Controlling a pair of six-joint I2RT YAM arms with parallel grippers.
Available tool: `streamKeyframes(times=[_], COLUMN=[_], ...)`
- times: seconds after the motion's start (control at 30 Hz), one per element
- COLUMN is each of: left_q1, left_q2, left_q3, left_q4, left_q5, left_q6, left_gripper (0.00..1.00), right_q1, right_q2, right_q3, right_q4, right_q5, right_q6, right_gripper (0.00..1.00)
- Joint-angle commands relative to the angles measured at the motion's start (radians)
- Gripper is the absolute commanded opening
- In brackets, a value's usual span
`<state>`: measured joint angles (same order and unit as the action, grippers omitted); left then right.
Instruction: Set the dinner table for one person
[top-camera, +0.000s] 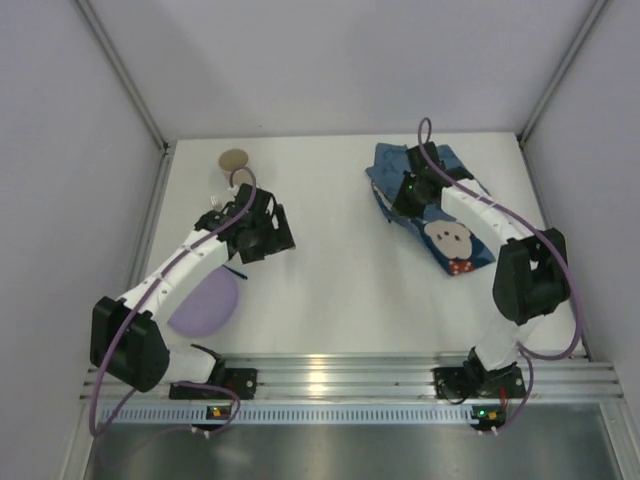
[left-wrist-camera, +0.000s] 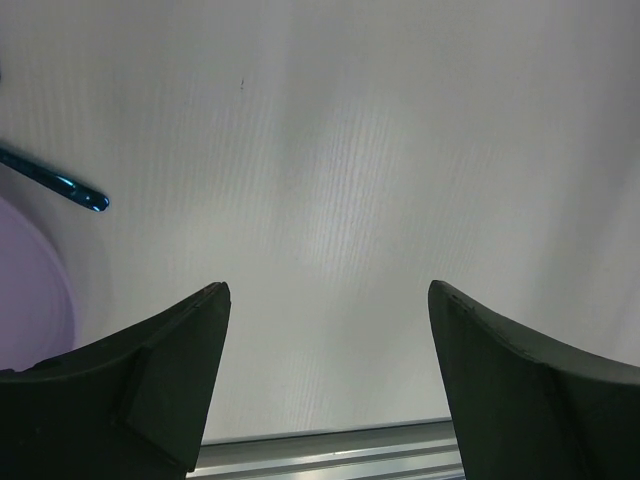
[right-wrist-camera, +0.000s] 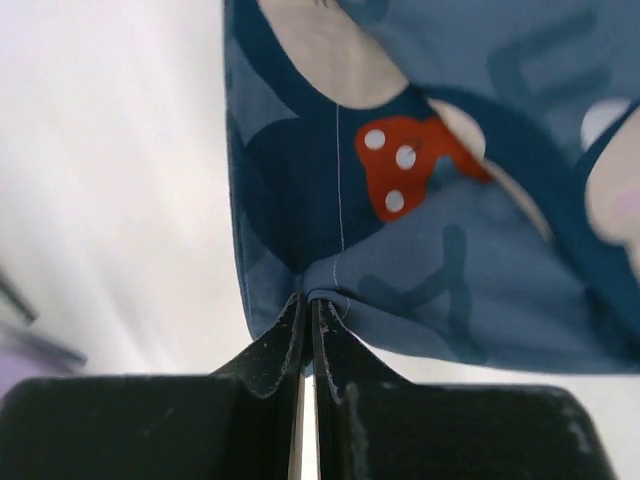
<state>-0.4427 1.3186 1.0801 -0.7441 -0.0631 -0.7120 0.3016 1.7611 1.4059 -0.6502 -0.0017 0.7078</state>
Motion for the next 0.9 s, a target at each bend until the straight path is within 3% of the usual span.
streamKeyframes(times=[0.0, 0.17, 0.2, 0.23, 0.27, 0.57, 0.87], left_q1=[-0.005, -0.005, -0.005, -0.005, -0.005, -0.014, -0.131], left_q2=[0.048, 0.122, 0.148, 0.16, 0.172, 0.258, 0.419], left_q3=[0.061, 0.119, 0.13, 0.151, 0.161, 0.14, 0.083], left_q4=[0.087, 0.111, 0.111, 0.112, 0.109, 0.152, 0.308], left_q5=[0.014, 0.011, 0.014, 0.019, 0.02, 0.12, 0.105], left_q6=[0.034, 0.043, 0.049, 0.051, 0.054, 0.055, 0.163], left_gripper=[0.85, 0.85, 0.85, 0.85, 0.85, 0.84, 0.88], right_q1=[0.109, 0.228, 0.247, 0.257, 0.266, 0.177, -0.157], right_q2=[-0.096, -0.114, -0.089, -0.074, -0.062, -0.222, -0.454], right_q3=[-0.01, -0.002, 0.007, 0.051, 0.067, -0.027, -0.301], right_q4=[-0.026, 0.047, 0.052, -0.007, -0.026, -0.163, -0.192], right_q5=[-0.099, -0.237, -0.303, -0.304, -0.308, -0.112, -0.124], right_q6=[0.082, 0.09, 0.079, 0.053, 0.033, -0.083, -0.206], right_gripper=[0.0, 0.04, 0.25, 0.87, 0.99, 1.0, 1.0])
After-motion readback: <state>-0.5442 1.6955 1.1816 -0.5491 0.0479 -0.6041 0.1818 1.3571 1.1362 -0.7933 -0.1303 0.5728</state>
